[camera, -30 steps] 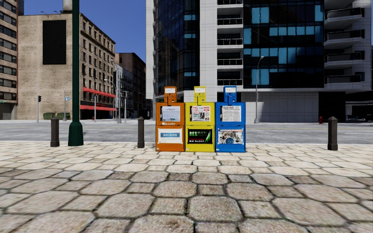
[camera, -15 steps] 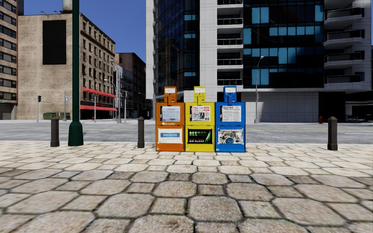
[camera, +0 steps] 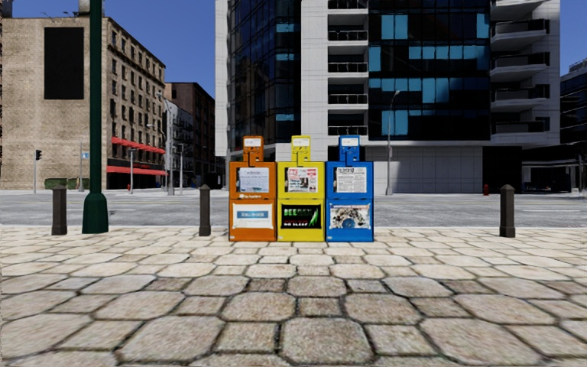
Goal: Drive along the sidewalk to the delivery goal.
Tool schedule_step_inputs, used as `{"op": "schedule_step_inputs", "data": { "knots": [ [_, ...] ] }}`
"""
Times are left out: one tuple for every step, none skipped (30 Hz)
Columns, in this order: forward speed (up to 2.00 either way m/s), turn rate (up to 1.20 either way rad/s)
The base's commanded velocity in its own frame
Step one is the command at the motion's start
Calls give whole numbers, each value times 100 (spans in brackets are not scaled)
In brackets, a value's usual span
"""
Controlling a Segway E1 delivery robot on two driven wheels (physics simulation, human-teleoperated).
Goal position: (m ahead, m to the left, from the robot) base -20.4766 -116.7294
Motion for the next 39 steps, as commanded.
{"op": "schedule_step_inputs", "data": {
  "knots": [
    [148,-49],
    [154,-50],
    [161,-50],
    [161,-50],
    [169,-50],
    [175,-50],
    [176,-50],
    [177,-50],
    [177,-50],
    [177,-50],
    [178,-50],
    [186,-50],
    [186,-50],
    [188,-50],
    [189,-51],
    [189,-56],
    [189,-63],
    [189,-63],
    [189,-66],
    [189,-67],
    [189,-67],
    [189,-68],
    [189,-68],
    [189,-68],
    [189,-68],
    [189,-68],
    [189,-68],
    [189,-68],
    [189,-69],
    [189,-70],
    [189,-72],
    [189,-72],
    [189,-78],
    [189,-79],
    [189,-79],
    [189,-79],
    [189,-79],
    [189,-80],
    [189,-82]
  ]
}}
